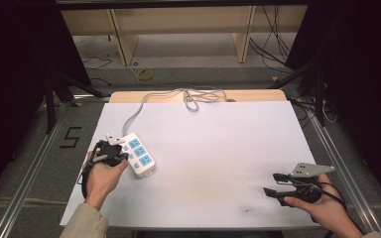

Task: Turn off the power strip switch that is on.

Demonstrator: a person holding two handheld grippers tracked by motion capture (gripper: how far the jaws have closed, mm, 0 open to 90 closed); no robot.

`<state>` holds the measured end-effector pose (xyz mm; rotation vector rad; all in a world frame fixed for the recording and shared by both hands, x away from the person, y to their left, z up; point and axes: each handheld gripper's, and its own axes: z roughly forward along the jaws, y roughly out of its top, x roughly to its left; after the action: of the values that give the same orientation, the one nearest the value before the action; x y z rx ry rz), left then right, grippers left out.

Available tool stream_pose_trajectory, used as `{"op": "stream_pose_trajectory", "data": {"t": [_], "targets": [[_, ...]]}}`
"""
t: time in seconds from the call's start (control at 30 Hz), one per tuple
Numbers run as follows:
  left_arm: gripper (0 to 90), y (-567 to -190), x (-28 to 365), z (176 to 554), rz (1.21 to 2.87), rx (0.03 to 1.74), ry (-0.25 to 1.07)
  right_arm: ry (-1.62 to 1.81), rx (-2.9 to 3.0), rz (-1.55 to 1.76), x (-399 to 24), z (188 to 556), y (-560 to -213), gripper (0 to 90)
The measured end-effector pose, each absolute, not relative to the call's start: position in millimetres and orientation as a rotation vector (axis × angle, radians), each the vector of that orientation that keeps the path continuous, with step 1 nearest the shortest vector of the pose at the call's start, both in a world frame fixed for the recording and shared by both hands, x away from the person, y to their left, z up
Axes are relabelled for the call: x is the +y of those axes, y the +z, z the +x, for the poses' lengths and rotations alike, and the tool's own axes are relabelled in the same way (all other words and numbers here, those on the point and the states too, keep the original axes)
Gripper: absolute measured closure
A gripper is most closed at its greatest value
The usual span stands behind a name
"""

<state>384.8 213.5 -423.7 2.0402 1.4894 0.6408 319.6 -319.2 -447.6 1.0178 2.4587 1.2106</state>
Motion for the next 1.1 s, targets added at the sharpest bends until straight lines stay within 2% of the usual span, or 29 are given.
{"op": "stream_pose_trajectory", "data": {"t": [1.1], "targets": [[89.8,-430.8,211.1,411.7,2.066,1.527,0.609,1.203,2.467,1.019,-318.3,320.1,-448.9,33.3]]}}
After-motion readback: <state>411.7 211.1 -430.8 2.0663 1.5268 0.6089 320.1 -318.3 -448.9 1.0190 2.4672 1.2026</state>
